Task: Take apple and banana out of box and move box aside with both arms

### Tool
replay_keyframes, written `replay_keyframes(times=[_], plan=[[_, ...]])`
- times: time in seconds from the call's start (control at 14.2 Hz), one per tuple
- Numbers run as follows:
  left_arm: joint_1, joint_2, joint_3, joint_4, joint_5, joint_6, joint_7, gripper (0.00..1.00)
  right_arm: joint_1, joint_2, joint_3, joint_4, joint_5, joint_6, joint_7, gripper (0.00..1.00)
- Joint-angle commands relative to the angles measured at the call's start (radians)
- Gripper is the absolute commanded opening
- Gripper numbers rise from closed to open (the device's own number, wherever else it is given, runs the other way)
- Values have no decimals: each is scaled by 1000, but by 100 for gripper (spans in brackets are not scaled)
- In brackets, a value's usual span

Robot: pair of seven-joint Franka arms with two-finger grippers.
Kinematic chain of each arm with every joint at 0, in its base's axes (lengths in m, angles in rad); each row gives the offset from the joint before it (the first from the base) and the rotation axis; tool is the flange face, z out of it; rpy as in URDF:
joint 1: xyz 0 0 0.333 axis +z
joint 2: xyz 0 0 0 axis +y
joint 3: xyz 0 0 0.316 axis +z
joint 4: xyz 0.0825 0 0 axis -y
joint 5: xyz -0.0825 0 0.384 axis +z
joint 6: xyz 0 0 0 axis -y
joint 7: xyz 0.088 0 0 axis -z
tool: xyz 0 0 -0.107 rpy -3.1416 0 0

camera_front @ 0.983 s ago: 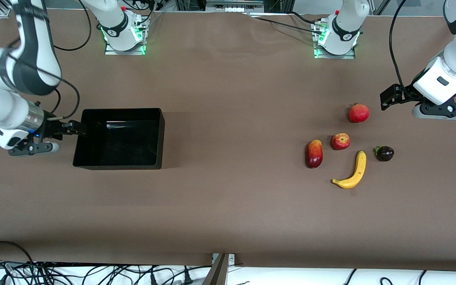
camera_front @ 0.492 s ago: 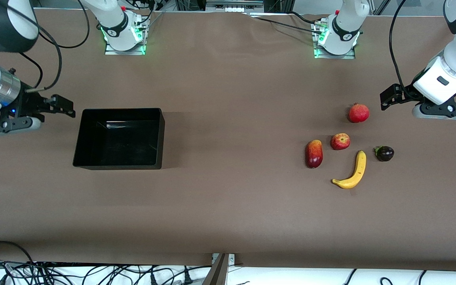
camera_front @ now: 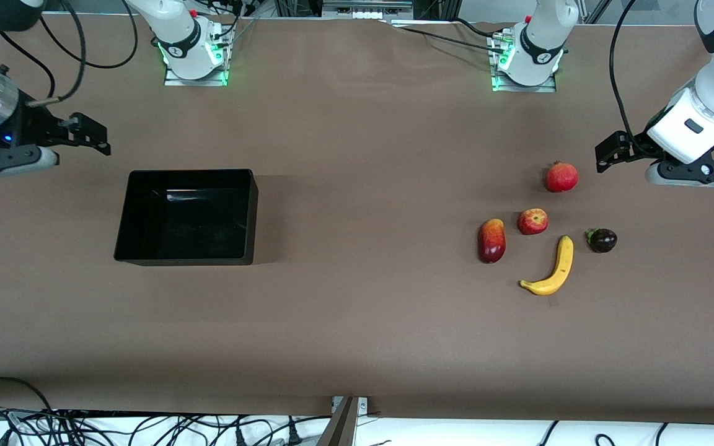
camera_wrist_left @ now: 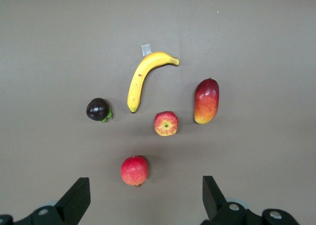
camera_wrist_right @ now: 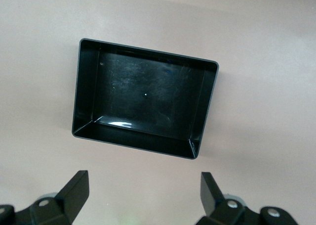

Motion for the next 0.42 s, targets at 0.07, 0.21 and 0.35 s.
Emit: replay_keyframes(times=[0.07, 0.21, 0.35], plan=[[-2, 7, -3, 21, 16, -4, -2, 100, -65, -28, 66, -13, -8, -9, 9, 100], [-2, 7, -3, 21, 18, -4, -2, 100, -65, -21, 66, -5, -8, -8, 6, 100], [-2, 7, -3, 21, 18, -4, -1, 100, -65, -10, 66, 13, -13, -9, 6, 100]])
